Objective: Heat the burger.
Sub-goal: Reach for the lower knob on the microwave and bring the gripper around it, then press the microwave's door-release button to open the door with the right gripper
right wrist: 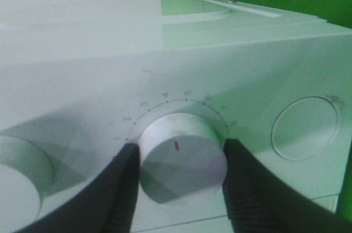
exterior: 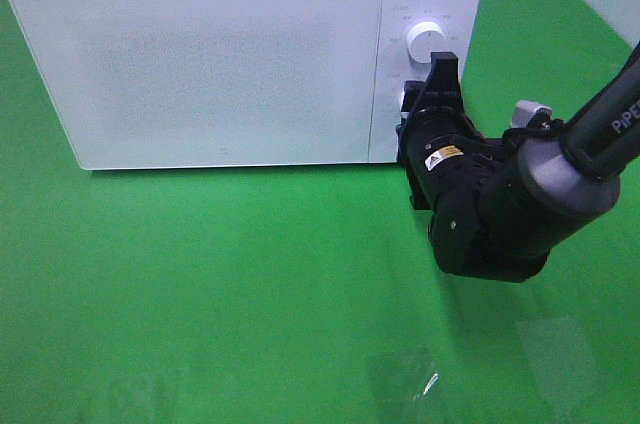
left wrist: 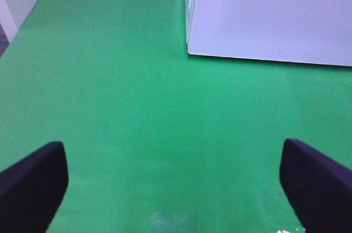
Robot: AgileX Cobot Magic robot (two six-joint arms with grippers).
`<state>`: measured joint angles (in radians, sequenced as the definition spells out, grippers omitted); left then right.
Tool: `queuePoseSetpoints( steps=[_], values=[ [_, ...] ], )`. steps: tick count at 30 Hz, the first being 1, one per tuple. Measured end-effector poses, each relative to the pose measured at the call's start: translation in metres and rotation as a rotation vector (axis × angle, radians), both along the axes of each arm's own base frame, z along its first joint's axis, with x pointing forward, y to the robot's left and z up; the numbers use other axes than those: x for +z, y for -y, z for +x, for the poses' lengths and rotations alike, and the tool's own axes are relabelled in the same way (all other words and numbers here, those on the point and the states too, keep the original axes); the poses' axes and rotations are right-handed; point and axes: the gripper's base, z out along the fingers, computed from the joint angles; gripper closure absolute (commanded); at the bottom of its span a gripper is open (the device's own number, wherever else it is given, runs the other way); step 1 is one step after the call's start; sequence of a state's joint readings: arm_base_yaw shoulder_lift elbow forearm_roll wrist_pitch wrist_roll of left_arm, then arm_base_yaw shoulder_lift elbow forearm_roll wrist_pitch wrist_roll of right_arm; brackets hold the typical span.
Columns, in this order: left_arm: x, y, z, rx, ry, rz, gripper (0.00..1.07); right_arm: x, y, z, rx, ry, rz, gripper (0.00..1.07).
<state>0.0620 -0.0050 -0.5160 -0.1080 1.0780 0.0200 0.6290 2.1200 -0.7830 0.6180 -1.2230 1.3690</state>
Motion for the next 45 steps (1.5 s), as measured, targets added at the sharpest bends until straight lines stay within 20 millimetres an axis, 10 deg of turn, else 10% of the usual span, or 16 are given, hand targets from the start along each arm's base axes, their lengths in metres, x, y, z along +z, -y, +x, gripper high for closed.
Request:
queuePoseSetpoints(
  steps=[16, 32, 45],
  values=[
    [0.0, 0.0, 0.0, 0.0, 0.0, 0.0, 0.07, -0.002, 0.0, 0.0, -0.005, -0.024, -0.03, 0.43],
    [0.0, 0.0, 0.0, 0.0, 0.0, 0.0, 0.07, 0.017, 0.001, -0.006, 0.051, -0.002, -0.177, 0.39],
    [0.0, 0.0, 0.0, 0.0, 0.0, 0.0, 0.07, 0.058, 0.001, -0.038, 0.354, 0.013, -0.618, 0.39]
  ],
)
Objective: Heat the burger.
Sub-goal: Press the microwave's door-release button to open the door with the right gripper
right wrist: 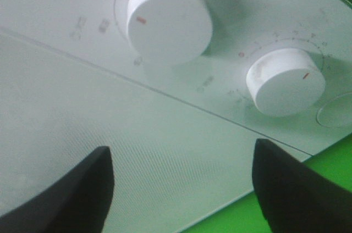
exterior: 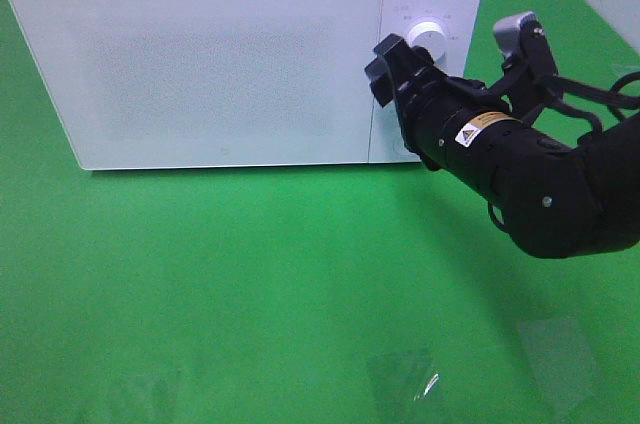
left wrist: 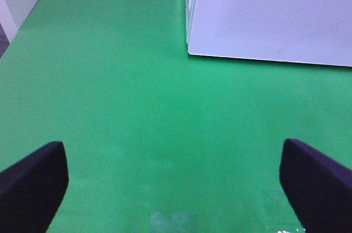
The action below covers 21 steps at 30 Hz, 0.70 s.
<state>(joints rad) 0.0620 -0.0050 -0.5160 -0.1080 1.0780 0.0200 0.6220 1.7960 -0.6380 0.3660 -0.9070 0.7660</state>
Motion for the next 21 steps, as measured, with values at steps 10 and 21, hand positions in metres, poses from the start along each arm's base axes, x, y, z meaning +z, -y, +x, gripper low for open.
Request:
queuePoseSetpoints(
  steps=[10, 21],
  values=[
    [0.0, 0.0, 0.0, 0.0, 0.0, 0.0, 0.07, 0.033, 0.002, -0.022, 0.245, 0.006, -0.484, 0.39],
    [0.0, 0.0, 0.0, 0.0, 0.0, 0.0, 0.07, 0.075, 0.012, -0.057, 0.507, 0.104, -0.801, 0.25]
  ],
)
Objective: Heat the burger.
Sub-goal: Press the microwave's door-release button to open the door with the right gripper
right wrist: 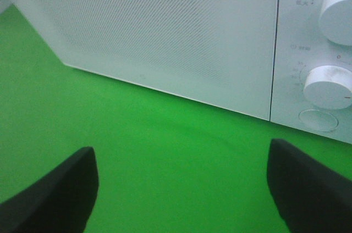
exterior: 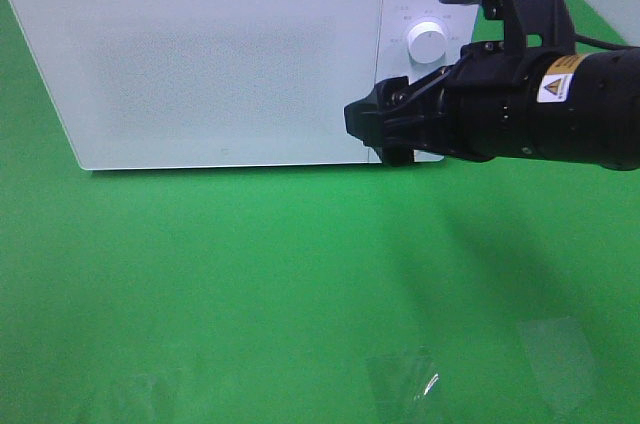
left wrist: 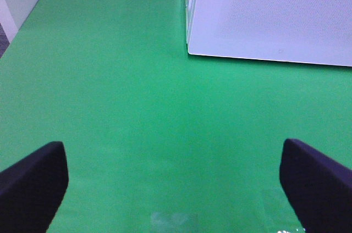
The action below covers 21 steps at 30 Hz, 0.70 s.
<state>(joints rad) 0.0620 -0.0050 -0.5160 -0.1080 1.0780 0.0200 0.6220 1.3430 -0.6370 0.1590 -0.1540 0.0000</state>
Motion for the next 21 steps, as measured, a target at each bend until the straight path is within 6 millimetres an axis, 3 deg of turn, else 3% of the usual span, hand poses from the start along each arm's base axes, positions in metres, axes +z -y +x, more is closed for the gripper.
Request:
queuePoseSetpoints(
  steps=[7, 11, 21],
  values=[
    [0.0, 0.0, 0.0, 0.0, 0.0, 0.0, 0.07, 0.02, 0.014, -0.025, 0.057, -0.043, -0.077, 0.27],
    [0.0, 0.0, 0.0, 0.0, 0.0, 0.0, 0.07, 0.035, 0.032, -0.05, 0.093, -0.08, -0.161, 0.28],
    [0.0, 0.0, 0.0, 0.0, 0.0, 0.0, 0.07, 0.049, 0.055, -0.081, 0.104, -0.126, -0.229, 0.3]
  ],
)
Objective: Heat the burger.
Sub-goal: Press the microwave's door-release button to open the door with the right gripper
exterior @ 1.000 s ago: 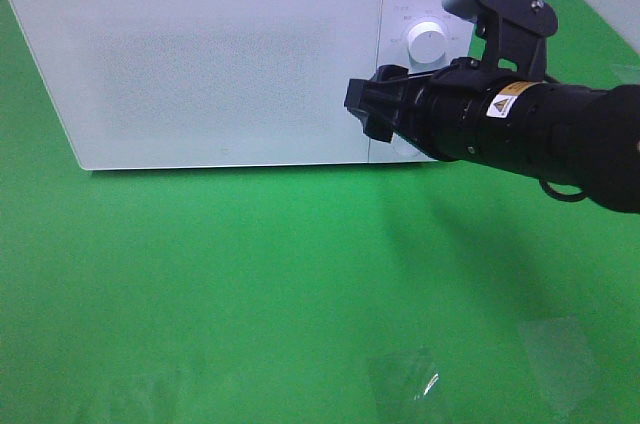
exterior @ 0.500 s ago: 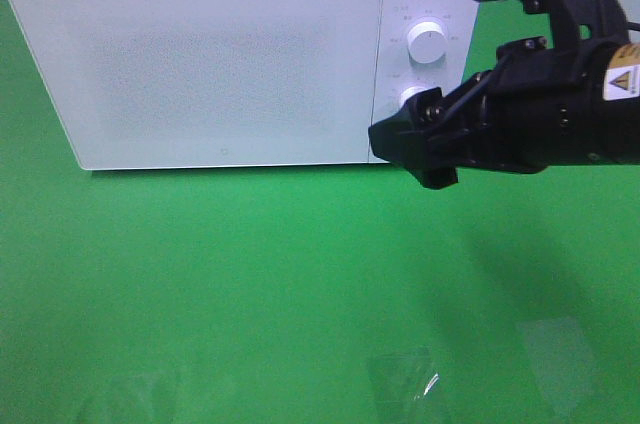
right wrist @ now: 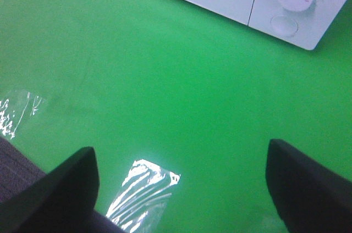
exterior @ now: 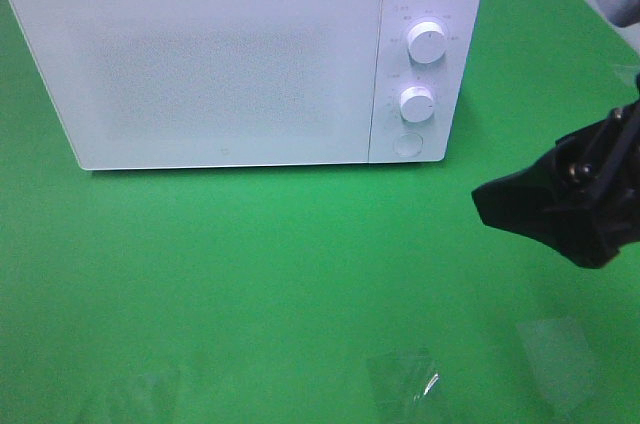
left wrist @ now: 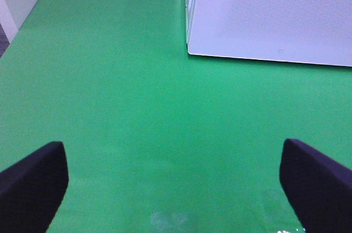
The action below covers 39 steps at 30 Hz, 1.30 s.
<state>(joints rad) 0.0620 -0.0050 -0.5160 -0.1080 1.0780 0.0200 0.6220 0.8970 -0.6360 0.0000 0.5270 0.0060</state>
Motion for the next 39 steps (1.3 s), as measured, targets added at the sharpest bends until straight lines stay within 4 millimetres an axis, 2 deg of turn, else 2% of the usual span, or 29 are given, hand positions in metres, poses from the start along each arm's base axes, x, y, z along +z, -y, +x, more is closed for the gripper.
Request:
queuePoseSetpoints(
  steps=[2, 4, 9, 10, 13, 15, 18, 20, 25, 27, 33, 39],
  values=[
    [0.0, 0.0, 0.0, 0.0, 0.0, 0.0, 0.07, 0.004, 0.005, -0.007, 0.0, -0.002, -0.002, 0.3],
    [0.0, 0.0, 0.0, 0.0, 0.0, 0.0, 0.07, 0.015, 0.019, -0.022, -0.003, 0.051, -0.009, 0.3],
    [0.0, 0.0, 0.0, 0.0, 0.0, 0.0, 0.07, 0.022, 0.034, -0.032, -0.042, 0.097, -0.015, 0.3],
    [0.0, 0.0, 0.0, 0.0, 0.0, 0.0, 0.07, 0.026, 0.046, -0.037, -0.094, 0.117, -0.02, 0.3],
    [0.0, 0.0, 0.0, 0.0, 0.0, 0.0, 0.07, 0.029, 0.057, -0.044, -0.153, 0.137, -0.017, 0.3],
    [0.0, 0.0, 0.0, 0.0, 0.0, 0.0, 0.07, 0.035, 0.074, -0.059, -0.252, 0.178, -0.007, 0.3],
    [0.0, 0.0, 0.0, 0.0, 0.0, 0.0, 0.07, 0.036, 0.079, -0.064, -0.278, 0.187, -0.001, 0.3],
    [0.0, 0.0, 0.0, 0.0, 0.0, 0.0, 0.07, 0.038, 0.091, -0.081, -0.365, 0.22, 0.015, 0.31],
    [0.0, 0.0, 0.0, 0.0, 0.0, 0.0, 0.07, 0.037, 0.097, -0.094, -0.431, 0.246, 0.027, 0.31],
    [0.0, 0.0, 0.0, 0.0, 0.0, 0.0, 0.07, 0.025, 0.103, -0.11, -0.516, 0.278, 0.042, 0.31],
    [0.0, 0.0, 0.0, 0.0, 0.0, 0.0, 0.07, 0.011, 0.106, -0.122, -0.585, 0.314, 0.047, 0.31],
    [0.0, 0.0, 0.0, 0.0, 0.0, 0.0, 0.07, 0.01, 0.108, -0.138, -0.626, 0.396, 0.072, 0.31]
  ],
)
